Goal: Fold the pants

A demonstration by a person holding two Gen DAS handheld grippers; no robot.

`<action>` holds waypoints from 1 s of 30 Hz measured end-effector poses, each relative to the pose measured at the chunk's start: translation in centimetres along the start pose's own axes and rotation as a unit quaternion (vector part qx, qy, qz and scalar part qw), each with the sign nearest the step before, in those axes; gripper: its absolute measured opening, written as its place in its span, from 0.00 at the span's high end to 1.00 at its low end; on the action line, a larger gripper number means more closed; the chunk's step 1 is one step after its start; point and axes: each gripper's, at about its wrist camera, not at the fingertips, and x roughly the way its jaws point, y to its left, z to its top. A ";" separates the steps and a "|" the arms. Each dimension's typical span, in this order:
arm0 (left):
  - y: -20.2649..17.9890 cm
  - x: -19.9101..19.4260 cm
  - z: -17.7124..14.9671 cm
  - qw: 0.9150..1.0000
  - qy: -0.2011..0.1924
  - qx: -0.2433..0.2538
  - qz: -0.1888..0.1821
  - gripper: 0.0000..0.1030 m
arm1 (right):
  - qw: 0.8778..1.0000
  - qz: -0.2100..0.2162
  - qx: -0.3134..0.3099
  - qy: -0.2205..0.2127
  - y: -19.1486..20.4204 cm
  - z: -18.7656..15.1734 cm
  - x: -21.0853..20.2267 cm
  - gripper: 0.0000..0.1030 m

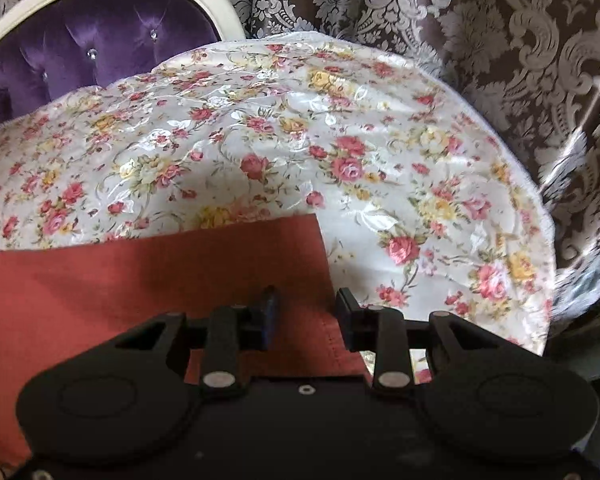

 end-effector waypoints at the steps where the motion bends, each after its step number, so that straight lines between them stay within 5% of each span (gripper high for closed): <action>1: 0.1 -0.5 0.1 1.000 -0.004 0.003 -0.003 0.83 | 1.000 -0.006 -0.003 -0.008 0.3 0.1 -0.6 0.67; 6: 2.1 -2.3 0.3 1.000 -0.021 -0.002 0.005 0.77 | 0.997 0.021 -0.025 -0.066 3.3 0.8 -4.9 0.67; 13: 8.5 -3.3 0.9 0.994 -0.048 -0.046 0.088 0.77 | 0.972 0.172 -0.117 -0.107 13.4 0.0 -10.1 0.67; 21: 16.8 -2.8 0.3 0.976 -0.042 -0.120 0.176 0.77 | 0.904 0.324 -0.244 -0.135 28.1 -3.5 -14.0 0.67; 26: 20.9 -2.2 -0.4 0.968 -0.036 -0.180 0.174 0.77 | 0.857 0.406 -0.294 -0.119 35.6 -6.7 -16.1 0.67; 30: 21.8 -0.2 -1.3 0.967 0.004 -0.178 0.181 0.77 | 0.828 0.437 -0.332 -0.118 40.8 -10.4 -17.4 0.67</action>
